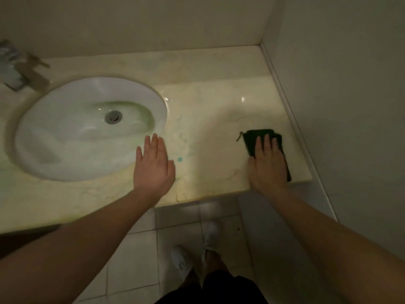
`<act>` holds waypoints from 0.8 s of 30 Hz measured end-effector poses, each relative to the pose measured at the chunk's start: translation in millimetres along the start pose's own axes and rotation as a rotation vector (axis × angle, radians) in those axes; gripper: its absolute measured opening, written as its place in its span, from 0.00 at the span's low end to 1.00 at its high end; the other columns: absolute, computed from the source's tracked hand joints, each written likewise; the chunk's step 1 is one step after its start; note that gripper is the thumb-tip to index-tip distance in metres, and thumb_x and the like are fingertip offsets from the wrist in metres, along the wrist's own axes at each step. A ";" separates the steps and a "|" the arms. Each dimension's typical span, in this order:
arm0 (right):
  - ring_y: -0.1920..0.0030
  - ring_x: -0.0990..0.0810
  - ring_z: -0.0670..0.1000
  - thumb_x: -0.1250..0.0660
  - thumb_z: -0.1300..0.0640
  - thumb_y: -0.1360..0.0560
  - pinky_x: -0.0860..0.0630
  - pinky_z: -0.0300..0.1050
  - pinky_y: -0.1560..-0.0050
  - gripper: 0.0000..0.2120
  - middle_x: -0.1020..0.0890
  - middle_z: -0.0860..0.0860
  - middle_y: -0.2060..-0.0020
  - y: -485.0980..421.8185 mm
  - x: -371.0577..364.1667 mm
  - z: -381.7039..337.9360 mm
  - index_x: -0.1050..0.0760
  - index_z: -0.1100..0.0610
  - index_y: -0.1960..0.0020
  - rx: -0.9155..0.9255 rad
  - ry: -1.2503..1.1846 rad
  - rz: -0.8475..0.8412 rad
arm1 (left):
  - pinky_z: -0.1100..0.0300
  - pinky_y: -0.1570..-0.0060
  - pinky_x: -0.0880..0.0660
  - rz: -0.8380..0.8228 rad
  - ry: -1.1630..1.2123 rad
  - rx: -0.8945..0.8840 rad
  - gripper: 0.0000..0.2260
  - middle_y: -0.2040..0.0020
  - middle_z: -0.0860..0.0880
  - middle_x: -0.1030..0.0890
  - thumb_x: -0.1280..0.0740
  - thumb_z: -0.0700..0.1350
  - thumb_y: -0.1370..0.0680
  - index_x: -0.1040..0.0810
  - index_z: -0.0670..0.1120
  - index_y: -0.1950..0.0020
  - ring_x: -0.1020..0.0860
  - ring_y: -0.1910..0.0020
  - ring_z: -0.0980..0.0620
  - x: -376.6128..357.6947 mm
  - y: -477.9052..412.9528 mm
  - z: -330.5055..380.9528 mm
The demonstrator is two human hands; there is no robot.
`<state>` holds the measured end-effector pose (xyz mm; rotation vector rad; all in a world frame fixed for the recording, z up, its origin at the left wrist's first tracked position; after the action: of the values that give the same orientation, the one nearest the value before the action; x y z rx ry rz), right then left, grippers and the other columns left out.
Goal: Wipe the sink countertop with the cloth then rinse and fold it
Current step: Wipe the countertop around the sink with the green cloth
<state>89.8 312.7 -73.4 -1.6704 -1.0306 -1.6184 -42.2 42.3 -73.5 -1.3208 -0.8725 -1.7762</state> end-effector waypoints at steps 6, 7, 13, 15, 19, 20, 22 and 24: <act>0.25 0.39 0.57 0.47 0.48 0.23 0.40 0.54 0.28 0.28 0.37 0.55 0.25 82.3 -22.3 -174.5 0.38 0.55 0.24 0.605 -0.039 -0.049 | 0.44 0.24 0.51 -0.032 -0.049 0.036 0.29 0.21 0.41 0.45 0.54 0.51 0.21 0.49 0.39 0.22 0.50 0.22 0.42 -1.4 20.0 -32.6; 0.24 0.40 0.56 0.47 0.48 0.23 0.41 0.53 0.28 0.28 0.37 0.54 0.24 74.4 -22.9 -191.9 0.38 0.54 0.24 0.656 -0.041 -0.053 | 0.44 0.25 0.49 -0.020 -0.043 0.028 0.28 0.22 0.41 0.43 0.53 0.50 0.20 0.48 0.39 0.22 0.48 0.22 0.42 0.0 19.9 -32.6; 0.22 0.47 0.58 0.50 0.53 0.22 0.45 0.54 0.25 0.28 0.44 0.57 0.22 -69.5 -17.3 -218.5 0.46 0.56 0.22 0.595 0.083 -0.075 | 0.47 0.24 0.50 -0.005 -0.029 0.053 0.28 0.21 0.42 0.44 0.51 0.50 0.20 0.50 0.41 0.22 0.48 0.22 0.44 -0.3 15.0 -42.3; 0.22 0.49 0.58 0.50 0.53 0.20 0.48 0.53 0.25 0.28 0.47 0.57 0.22 -97.8 -14.3 -164.1 0.49 0.56 0.21 0.336 0.063 -0.042 | 0.47 0.24 0.50 -0.021 -0.032 0.059 0.28 0.21 0.42 0.44 0.51 0.50 0.20 0.50 0.41 0.21 0.48 0.22 0.44 -4.0 18.7 -43.4; 0.25 0.40 0.62 0.46 0.54 0.23 0.38 0.58 0.28 0.29 0.39 0.61 0.25 -25.8 -9.2 -128.4 0.42 0.60 0.24 0.209 -0.017 0.060 | 0.48 0.24 0.51 -0.042 -0.036 0.067 0.28 0.21 0.43 0.46 0.52 0.51 0.19 0.52 0.41 0.21 0.50 0.22 0.44 -4.6 20.2 -46.4; 0.26 0.37 0.63 0.45 0.54 0.25 0.35 0.58 0.30 0.29 0.36 0.61 0.26 4.2 -14.7 -142.8 0.39 0.60 0.25 0.264 -0.016 0.046 | 0.48 0.24 0.51 -0.041 -0.040 0.061 0.28 0.21 0.43 0.45 0.52 0.51 0.19 0.52 0.41 0.21 0.50 0.22 0.44 -3.2 19.4 -46.4; 0.27 0.35 0.62 0.45 0.53 0.27 0.34 0.58 0.32 0.29 0.33 0.60 0.27 47.8 -26.0 -184.8 0.35 0.59 0.26 0.436 -0.054 -0.011 | 0.47 0.24 0.50 -0.019 -0.038 0.059 0.28 0.21 0.43 0.45 0.52 0.50 0.19 0.52 0.41 0.21 0.49 0.22 0.44 1.1 18.3 -46.7; 0.26 0.36 0.60 0.47 0.52 0.25 0.37 0.57 0.30 0.28 0.34 0.58 0.27 42.6 -28.2 -225.9 0.36 0.57 0.26 0.627 -0.048 -0.044 | 0.48 0.24 0.50 -0.002 -0.030 0.060 0.28 0.21 0.43 0.44 0.52 0.50 0.19 0.51 0.41 0.21 0.48 0.22 0.44 2.8 19.0 -47.0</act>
<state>5.9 96.8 -77.3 -1.2645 -1.4233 -1.1130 -47.9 -7.7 -80.2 -1.3112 -0.9369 -1.7227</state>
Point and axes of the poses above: each hand's wrist, its own y-axis away from the middle knuckle, its own x-axis out of the back of the hand, z = x × y, the point moved 9 cm from there along -y, towards the middle knuckle
